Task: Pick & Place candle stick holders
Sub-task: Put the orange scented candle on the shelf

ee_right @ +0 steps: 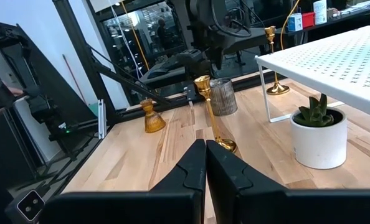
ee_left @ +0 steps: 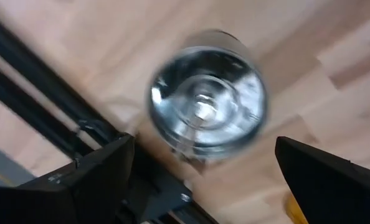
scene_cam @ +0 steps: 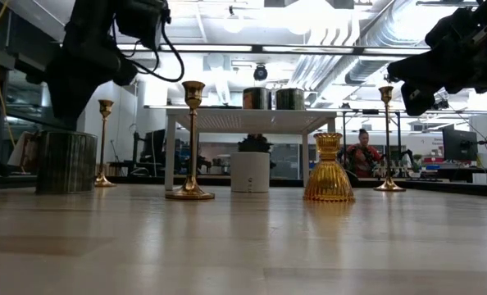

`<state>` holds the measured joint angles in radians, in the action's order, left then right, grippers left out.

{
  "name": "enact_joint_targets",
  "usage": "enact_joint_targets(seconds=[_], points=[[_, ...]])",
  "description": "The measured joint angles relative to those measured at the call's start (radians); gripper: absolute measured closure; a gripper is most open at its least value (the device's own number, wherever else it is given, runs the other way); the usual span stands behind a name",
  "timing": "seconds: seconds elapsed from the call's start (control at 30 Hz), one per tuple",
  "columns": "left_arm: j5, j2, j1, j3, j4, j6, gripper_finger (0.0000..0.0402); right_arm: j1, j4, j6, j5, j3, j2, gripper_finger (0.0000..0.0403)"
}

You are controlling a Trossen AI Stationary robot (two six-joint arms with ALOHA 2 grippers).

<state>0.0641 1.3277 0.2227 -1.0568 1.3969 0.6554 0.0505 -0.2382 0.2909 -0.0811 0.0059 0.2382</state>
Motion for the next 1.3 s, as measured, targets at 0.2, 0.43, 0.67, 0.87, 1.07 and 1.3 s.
enact_joint_targets(seconds=[0.2, 0.43, 0.67, 0.87, 1.07, 1.3], points=[[0.041, 0.000, 0.006, 0.036, -0.036, 0.003, 0.0006, 0.000, 0.000, 0.000, 0.000, 0.000, 0.000, 0.0398], [0.010, 0.000, 0.022, 0.090, -0.133, -0.003, 0.0002, 0.000, 0.002, 0.000, 0.000, 0.000, 0.000, 0.0398], [-0.010, 0.000, 0.048, 0.124, -0.161, -0.037, 0.0002, 0.000, 0.002, 0.000, 0.000, 0.000, 0.000, 0.0399], [-0.054, 0.000, 0.048, 0.175, -0.221, -0.045, 0.0002, 0.000, 0.002, 0.000, 0.000, 0.000, 0.000, 0.0399], [-0.056, 0.000, 0.048, 0.186, -0.237, -0.078, 0.0002, 0.000, 0.002, 0.000, 0.000, 0.000, 0.000, 0.0399], [-0.055, 0.000, 0.048, 0.186, -0.256, -0.120, 0.0002, 0.000, 0.002, 0.000, 0.000, 0.000, 0.000, 0.0398]])
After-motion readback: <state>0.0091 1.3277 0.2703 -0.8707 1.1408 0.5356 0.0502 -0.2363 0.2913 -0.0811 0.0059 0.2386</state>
